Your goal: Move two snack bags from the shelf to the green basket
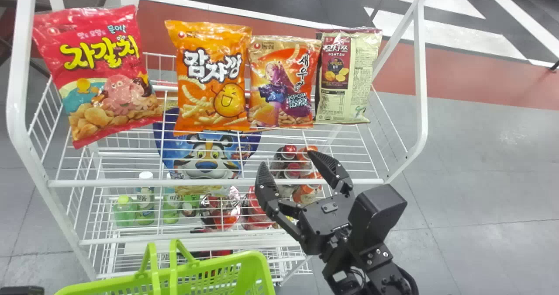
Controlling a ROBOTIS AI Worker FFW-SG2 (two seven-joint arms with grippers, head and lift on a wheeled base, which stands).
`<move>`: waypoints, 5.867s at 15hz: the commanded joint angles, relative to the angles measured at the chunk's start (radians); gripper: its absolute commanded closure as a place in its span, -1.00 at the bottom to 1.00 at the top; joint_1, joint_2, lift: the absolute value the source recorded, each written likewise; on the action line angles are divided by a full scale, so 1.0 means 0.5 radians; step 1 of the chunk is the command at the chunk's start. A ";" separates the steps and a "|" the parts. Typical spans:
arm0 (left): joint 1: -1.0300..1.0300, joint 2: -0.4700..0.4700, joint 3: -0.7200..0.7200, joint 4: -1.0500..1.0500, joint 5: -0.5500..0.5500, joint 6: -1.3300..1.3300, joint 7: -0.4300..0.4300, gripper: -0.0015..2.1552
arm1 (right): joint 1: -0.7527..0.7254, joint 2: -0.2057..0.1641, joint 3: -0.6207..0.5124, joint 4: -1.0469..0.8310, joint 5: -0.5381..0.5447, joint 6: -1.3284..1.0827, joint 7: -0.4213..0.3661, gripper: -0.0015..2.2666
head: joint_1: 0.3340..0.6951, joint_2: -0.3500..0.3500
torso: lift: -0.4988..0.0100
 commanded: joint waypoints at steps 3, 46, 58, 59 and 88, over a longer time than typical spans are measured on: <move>0.002 0.000 -0.006 -0.002 -0.005 -0.013 -0.006 0.96 | 0.000 0.000 0.000 -0.003 -0.002 0.000 0.000 -0.87 | 1.00 -1.00 | 0.89; -0.059 -0.003 -0.070 0.179 -0.066 -0.136 0.018 0.96 | -1.589 0.310 0.393 1.556 -0.125 -0.080 0.221 0.84 | 1.00 -0.37 | 0.89; -0.065 -0.006 -0.030 0.050 -0.054 -0.136 0.052 0.96 | -0.522 -0.104 -0.451 -0.310 -1.094 1.515 0.310 0.88 | 1.00 -0.81 | 0.89; -0.068 -0.006 -0.030 0.050 -0.054 -0.136 0.055 0.96 | -0.436 -0.107 -0.552 -0.435 -1.174 1.718 0.310 0.88 | 1.00 -0.86 | 0.89; -0.035 -0.034 -0.064 -0.005 -0.066 -0.142 0.092 0.96 | -0.506 -0.006 0.181 0.178 -0.705 2.086 0.531 -1.00 | 1.00 -0.44 | 0.89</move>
